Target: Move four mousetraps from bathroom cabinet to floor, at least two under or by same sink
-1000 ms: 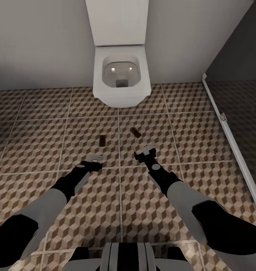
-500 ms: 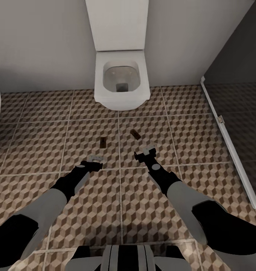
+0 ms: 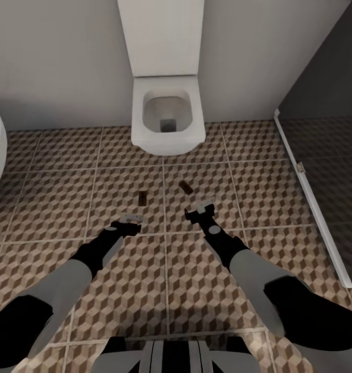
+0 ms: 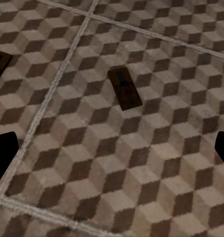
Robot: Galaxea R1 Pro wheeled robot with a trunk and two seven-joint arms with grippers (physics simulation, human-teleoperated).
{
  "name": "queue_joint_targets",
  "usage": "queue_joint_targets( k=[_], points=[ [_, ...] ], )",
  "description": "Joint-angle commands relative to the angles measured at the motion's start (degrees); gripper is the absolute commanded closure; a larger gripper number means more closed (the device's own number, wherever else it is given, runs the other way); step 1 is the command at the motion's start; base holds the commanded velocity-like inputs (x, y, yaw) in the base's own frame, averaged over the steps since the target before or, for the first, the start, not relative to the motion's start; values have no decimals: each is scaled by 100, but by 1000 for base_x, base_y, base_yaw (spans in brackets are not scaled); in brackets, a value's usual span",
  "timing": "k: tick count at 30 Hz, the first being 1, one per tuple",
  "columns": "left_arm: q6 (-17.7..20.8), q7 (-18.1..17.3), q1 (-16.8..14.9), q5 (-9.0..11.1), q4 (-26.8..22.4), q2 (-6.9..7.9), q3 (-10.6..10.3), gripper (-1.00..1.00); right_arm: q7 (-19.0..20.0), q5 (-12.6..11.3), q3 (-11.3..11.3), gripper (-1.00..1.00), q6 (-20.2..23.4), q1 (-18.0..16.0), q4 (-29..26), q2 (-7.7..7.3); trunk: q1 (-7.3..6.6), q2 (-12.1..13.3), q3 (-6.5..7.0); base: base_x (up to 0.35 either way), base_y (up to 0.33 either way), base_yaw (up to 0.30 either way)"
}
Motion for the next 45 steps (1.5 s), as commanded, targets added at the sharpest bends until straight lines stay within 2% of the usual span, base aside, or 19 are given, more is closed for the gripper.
queue_joint_targets(
  k=[1,45],
  points=[
    [27,49,-2,61,-15,9,-47,-100,-46,59,13,-100,-8,-4,8,2,-23,40,16,0,0,0],
    [34,49,-2,62,-15,9,-48,-100,-44,51,13,-100,-10,-4,12,2,-989,1805,806,0,0,0]
  ],
)
